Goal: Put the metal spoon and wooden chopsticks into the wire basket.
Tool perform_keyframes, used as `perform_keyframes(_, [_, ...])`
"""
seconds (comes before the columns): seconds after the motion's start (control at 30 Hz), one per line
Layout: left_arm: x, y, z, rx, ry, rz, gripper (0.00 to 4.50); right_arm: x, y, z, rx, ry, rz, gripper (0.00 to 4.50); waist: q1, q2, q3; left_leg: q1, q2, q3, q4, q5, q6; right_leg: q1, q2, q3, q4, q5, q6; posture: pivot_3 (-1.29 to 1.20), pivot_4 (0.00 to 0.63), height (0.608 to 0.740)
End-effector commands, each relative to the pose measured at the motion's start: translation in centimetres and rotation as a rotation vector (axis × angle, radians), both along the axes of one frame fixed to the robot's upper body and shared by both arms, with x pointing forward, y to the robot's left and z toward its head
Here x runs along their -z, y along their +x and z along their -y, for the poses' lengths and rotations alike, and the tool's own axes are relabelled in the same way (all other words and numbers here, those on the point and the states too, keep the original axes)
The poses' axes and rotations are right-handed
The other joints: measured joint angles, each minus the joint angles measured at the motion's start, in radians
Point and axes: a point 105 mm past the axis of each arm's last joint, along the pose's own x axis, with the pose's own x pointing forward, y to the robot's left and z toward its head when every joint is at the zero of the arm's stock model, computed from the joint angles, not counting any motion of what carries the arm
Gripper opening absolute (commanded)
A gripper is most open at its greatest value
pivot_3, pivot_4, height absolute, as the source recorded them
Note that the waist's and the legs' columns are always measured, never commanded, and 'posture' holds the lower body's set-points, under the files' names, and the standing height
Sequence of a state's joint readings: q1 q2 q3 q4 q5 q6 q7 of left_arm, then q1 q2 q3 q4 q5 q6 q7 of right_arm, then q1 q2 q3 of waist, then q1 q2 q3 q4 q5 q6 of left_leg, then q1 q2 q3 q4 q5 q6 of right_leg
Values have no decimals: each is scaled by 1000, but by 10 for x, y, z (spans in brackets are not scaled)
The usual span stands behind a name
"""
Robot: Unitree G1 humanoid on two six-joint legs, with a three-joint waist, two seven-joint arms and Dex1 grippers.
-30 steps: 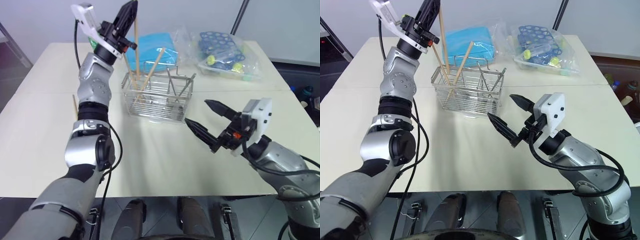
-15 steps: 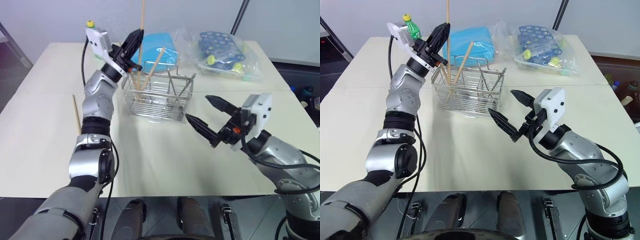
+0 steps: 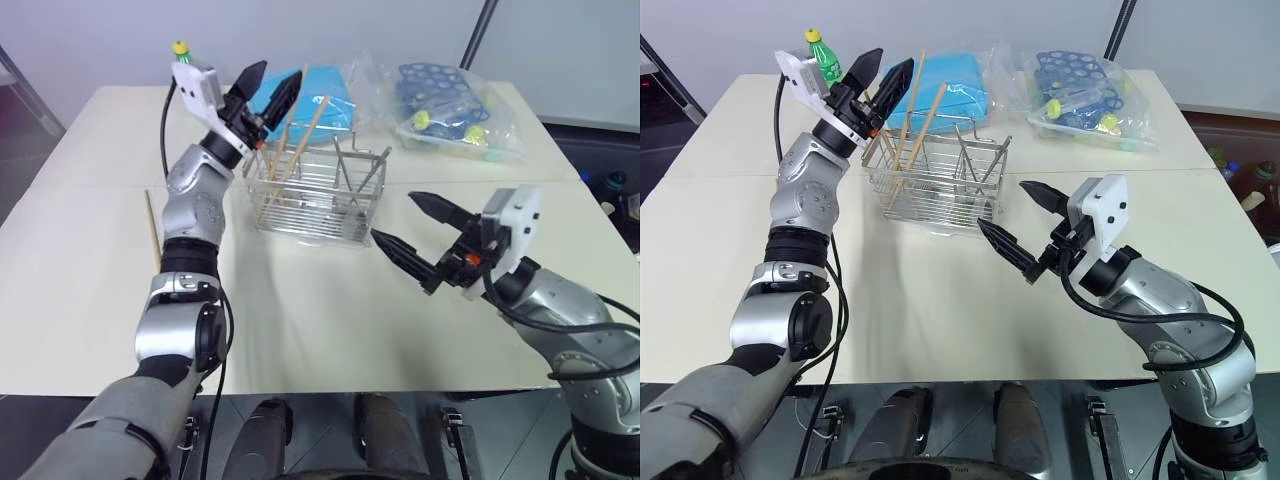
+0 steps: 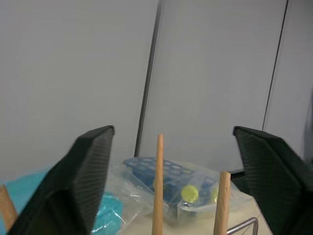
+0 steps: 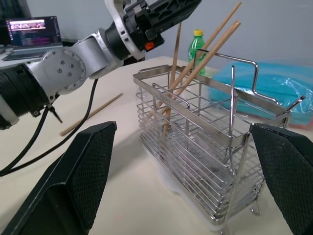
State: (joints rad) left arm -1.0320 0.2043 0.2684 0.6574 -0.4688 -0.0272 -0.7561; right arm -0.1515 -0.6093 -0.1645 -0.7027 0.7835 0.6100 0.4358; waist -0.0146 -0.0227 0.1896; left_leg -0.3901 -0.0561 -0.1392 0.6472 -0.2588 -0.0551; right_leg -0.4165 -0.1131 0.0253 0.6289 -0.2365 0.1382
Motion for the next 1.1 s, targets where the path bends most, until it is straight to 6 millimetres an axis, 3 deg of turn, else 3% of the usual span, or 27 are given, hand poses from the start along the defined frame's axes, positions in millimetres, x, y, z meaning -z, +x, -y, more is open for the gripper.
perform_keyframes(0.03, [-54,-7,-18,-60,-102,96,4133,-12,-1,1,-24,-13,56,4500,0,0,0,0,0,0,0,0,0,0,0,0,0,0,0,0,150,740])
perform_keyframes(0.17, [-81,6,-58,-310,-172,29,4133,-14,0,0,-55,-24,60,4500,-2,0,0,0,0,0,0,0,0,0,0,0,0,0,0,0,150,740])
perform_keyframes(0.27, [-80,19,-101,-545,-180,-107,4133,-15,-1,-3,-88,-35,57,4500,-6,0,0,1,0,0,0,0,0,0,0,0,1,0,0,0,150,740])
perform_keyframes(0.4, [-56,21,-149,-769,-136,-283,4133,-12,-5,-6,-143,-54,36,4500,-3,1,0,1,0,0,-1,0,0,0,0,0,1,0,0,0,150,740])
perform_keyframes(0.57, [-3,-4,-190,-969,-95,-475,4133,-1,-11,-6,-218,-94,-29,4500,-2,0,0,1,0,-1,0,0,0,0,0,0,1,0,0,0,150,740])
perform_keyframes(0.73, [46,-36,-201,-1030,-95,-673,4133,8,-16,-3,-283,-149,-69,4500,1,0,0,-1,0,-1,0,0,0,-2,0,0,2,0,0,0,150,740])
perform_keyframes(0.87, [78,-61,-213,-1192,32,-790,4133,20,-10,4,-297,-190,-106,4500,2,-1,0,-1,0,0,0,0,0,-2,0,0,2,0,0,0,150,740])
perform_keyframes(1.1, [105,-75,-205,-1292,89,-920,4133,22,-8,-1,-351,-203,-107,4500,3,-1,0,0,0,0,0,0,0,-2,0,0,2,0,0,0,150,740])
